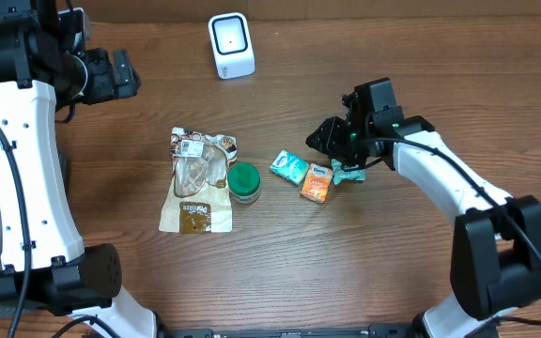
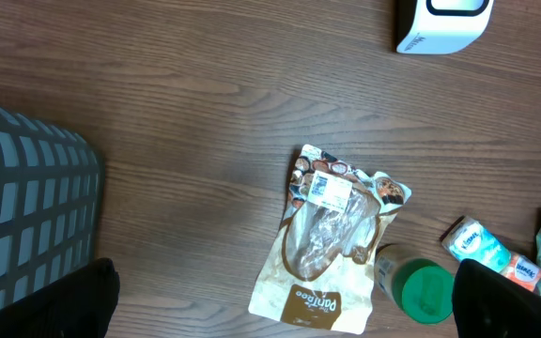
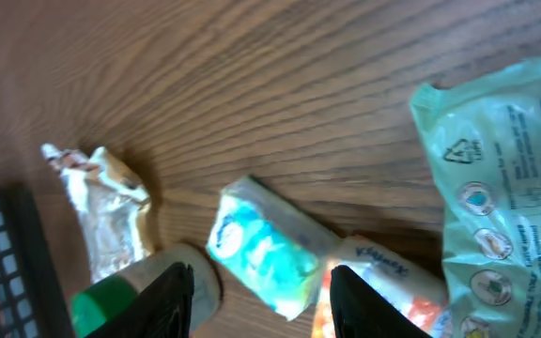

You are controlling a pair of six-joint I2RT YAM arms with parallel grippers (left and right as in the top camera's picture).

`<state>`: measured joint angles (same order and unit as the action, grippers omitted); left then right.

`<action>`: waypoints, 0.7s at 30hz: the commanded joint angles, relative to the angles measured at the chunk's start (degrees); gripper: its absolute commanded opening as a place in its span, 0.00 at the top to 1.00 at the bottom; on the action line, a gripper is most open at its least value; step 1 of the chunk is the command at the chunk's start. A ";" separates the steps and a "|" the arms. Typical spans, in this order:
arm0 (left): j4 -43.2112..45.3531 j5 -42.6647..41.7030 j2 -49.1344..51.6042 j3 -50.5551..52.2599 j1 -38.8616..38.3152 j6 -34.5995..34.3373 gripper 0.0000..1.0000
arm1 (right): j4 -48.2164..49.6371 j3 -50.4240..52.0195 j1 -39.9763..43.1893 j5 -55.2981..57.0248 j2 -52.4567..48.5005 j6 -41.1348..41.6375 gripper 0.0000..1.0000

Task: Scan the item barcode
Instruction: 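Reach the right gripper toward the green tissue bag, then grasp the green tissue bag with the right gripper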

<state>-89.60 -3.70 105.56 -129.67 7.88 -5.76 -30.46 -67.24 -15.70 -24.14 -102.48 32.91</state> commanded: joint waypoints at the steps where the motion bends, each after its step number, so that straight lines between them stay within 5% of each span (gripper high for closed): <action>1: 0.07 -0.37 0.24 0.20 -0.04 0.66 0.00 | 0.46 -1.36 -0.15 1.44 -1.31 2.67 0.54; 21: 0.07 -0.37 0.24 0.20 -0.04 0.66 0.01 | -0.70 -1.36 -2.93 9.90 -5.99 10.40 0.62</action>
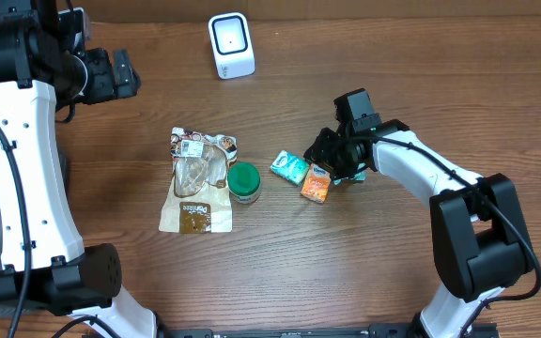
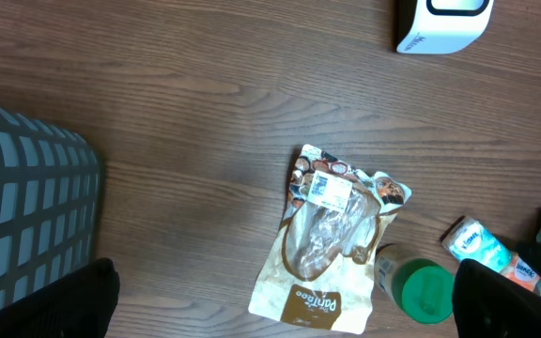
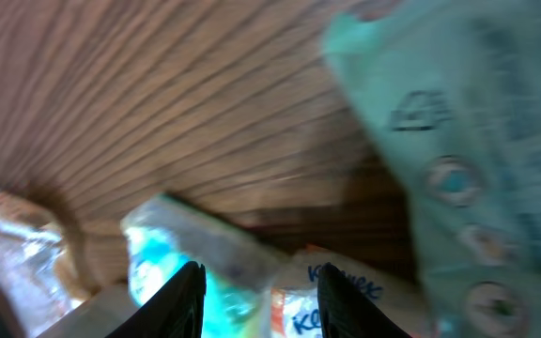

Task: Scan the item barcode
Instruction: 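Grasp the green tissue bag with the right gripper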

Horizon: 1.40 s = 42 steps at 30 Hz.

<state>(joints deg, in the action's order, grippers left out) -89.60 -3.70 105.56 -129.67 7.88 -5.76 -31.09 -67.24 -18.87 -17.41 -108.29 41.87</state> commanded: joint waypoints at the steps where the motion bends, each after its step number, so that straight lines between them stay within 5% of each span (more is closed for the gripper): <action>1: 0.07 -0.37 0.24 0.20 -0.04 0.66 0.01 | -0.35 -1.36 0.52 3.48 -0.17 1.44 0.62; 26: 0.07 -0.37 0.24 0.20 -0.04 0.66 0.00 | -13.99 -1.55 13.99 4.35 -0.15 -11.74 0.56; 36: 0.07 -0.37 0.24 0.20 -0.04 0.66 0.00 | -27.96 -12.76 21.99 -2.62 1.60 -19.74 0.56; 42: 0.04 -0.37 0.24 0.20 -0.04 0.66 0.01 | -25.88 -15.65 28.48 -5.46 2.40 -28.24 0.41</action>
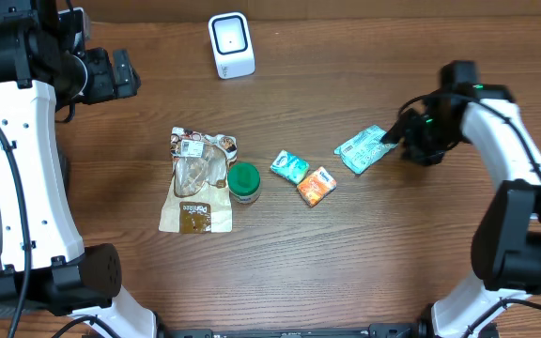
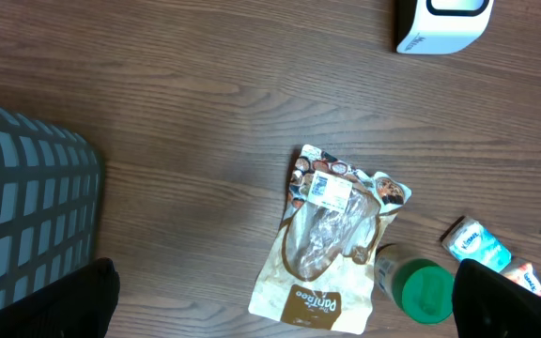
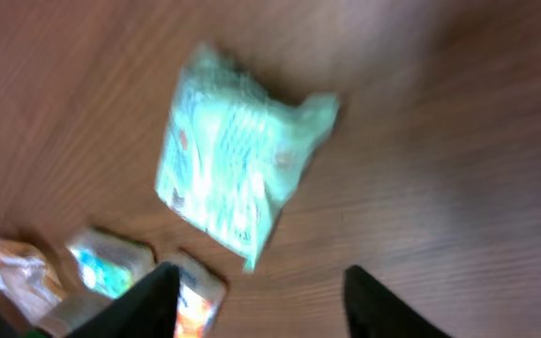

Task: Scan the item barcode
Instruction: 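Grasp the green tissue bag with the right gripper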

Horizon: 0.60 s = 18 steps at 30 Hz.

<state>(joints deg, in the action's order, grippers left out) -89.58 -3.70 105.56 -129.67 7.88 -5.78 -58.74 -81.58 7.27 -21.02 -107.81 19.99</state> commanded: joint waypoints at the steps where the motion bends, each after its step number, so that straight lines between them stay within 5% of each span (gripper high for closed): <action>1: 0.04 -0.37 0.24 0.20 -0.04 0.68 0.00 | 4.26 -0.81 2.86 -2.34 1.81 -9.92 0.37; 8: 0.04 -0.37 0.24 0.20 -0.04 0.68 0.00 | 13.66 0.96 1.70 -10.05 -1.22 -27.82 0.17; 18: 0.04 -0.39 0.24 0.20 -0.07 0.66 0.00 | 15.02 0.94 1.05 -13.18 -9.57 -37.03 0.19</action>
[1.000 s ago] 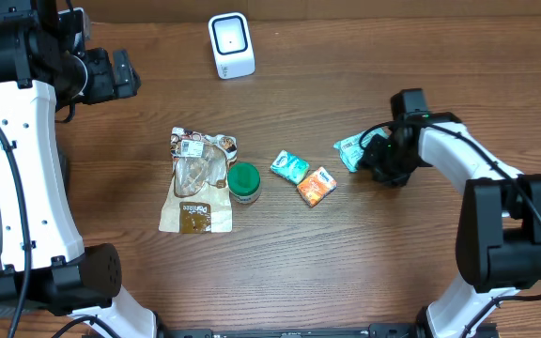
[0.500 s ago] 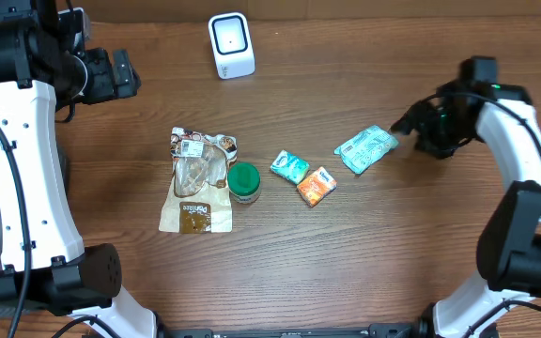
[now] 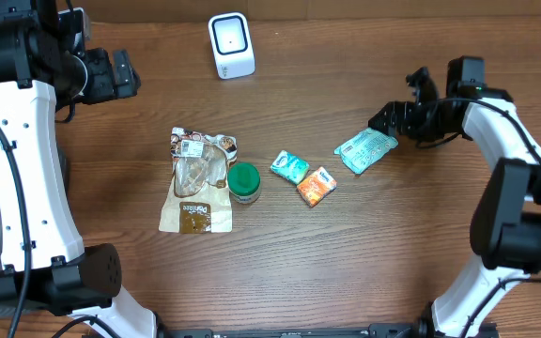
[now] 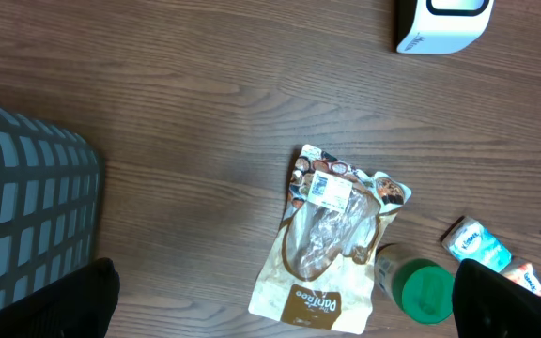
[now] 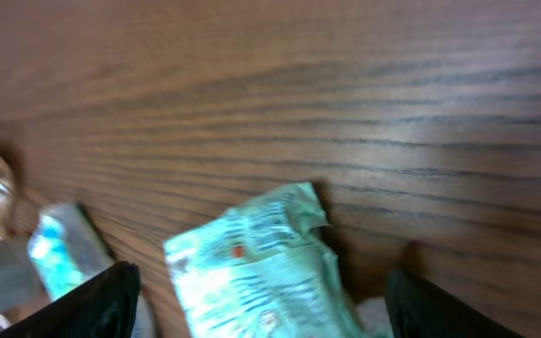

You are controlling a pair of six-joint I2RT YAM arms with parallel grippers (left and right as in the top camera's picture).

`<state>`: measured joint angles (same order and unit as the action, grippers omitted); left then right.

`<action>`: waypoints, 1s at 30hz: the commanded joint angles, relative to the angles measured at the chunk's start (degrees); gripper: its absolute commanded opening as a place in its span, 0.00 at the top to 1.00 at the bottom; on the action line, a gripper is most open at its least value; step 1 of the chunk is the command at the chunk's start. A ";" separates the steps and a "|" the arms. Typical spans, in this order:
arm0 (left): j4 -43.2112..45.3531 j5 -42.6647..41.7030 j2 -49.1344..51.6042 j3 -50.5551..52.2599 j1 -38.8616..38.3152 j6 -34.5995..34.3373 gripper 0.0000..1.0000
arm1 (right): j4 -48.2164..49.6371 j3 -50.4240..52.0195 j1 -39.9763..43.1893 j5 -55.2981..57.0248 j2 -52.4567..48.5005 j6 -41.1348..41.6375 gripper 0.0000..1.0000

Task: Scan the item barcode
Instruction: 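Grasp the green tissue bag with the right gripper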

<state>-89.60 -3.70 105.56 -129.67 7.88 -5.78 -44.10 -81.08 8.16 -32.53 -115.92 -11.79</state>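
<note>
The white barcode scanner [image 3: 231, 44] stands at the back of the table, also visible in the left wrist view [image 4: 442, 23]. A mint-green packet [image 3: 364, 150] lies flat to the right of the middle. My right gripper [image 3: 390, 122] is open and low at the packet's right end. In the right wrist view the packet [image 5: 252, 268] lies between the spread fingers of that gripper [image 5: 269, 305]. My left gripper [image 3: 125, 75] is open high at the back left, its fingers at the lower corners of the left wrist view [image 4: 285, 302], with nothing held.
A brown snack pouch [image 3: 198, 178], a green-lidded jar [image 3: 243, 183], a teal packet [image 3: 289, 167] and an orange packet [image 3: 316, 185] lie in a row across the middle. A grey grid basket [image 4: 26, 216] sits at the left.
My right gripper has turned and come down close to the green packet's right end, with its fingers now either side of it. The packet and the left arm are where they were.
The right gripper was over the green packet, which lay against the orange packet. It then sat lower on it. Later the packet lay farther right, apart from the others, with the gripper open beside it. Now the gripper is low at the packet's end.
</note>
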 commanded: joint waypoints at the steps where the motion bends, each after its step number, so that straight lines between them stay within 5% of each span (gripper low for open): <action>1: 0.07 -0.37 0.24 0.20 -0.07 0.68 0.00 | 0.55 0.44 0.15 -1.68 -1.97 -5.55 0.21; 6: 0.07 -0.37 0.24 0.20 -0.07 0.68 0.00 | -0.35 0.46 0.13 -1.68 -3.43 -3.52 0.50; 15: 0.07 -0.37 0.24 0.20 -0.07 0.68 0.00 | -5.49 1.22 0.15 -2.05 -3.48 2.84 0.52; 24: 0.07 -0.37 0.24 0.20 0.09 0.68 0.01 | 3.76 8.28 0.15 0.26 -3.74 6.60 0.48; 30: 0.07 -0.37 0.24 0.20 -0.02 0.68 0.00 | 5.92 9.73 0.15 -2.16 -3.74 7.52 0.67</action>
<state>-89.60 -3.70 105.56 -129.67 7.88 -5.76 -37.95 -73.38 8.32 -36.10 -118.34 -5.37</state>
